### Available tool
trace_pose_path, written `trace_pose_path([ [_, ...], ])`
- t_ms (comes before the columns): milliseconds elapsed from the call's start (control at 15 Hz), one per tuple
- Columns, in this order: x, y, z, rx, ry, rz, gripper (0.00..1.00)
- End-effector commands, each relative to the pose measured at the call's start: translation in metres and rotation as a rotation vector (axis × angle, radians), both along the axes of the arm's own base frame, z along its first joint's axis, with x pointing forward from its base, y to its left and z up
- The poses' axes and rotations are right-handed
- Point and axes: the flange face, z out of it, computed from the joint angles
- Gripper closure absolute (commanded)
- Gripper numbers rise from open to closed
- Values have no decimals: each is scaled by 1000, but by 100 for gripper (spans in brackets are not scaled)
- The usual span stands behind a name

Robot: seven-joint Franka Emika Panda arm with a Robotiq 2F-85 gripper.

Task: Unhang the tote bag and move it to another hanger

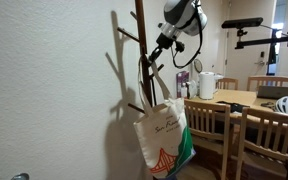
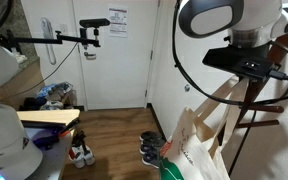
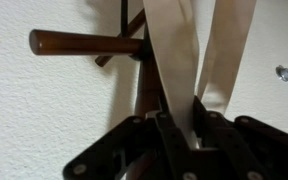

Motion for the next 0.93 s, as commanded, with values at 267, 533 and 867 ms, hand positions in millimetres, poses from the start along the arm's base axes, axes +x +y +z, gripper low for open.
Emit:
trace_pose_path([
  [267, -6, 5, 12, -36, -18, -122, 16],
  [533, -14, 3, 39, -87, -61, -232, 0],
  [867, -31, 1, 65, -129, -42, -371, 0],
])
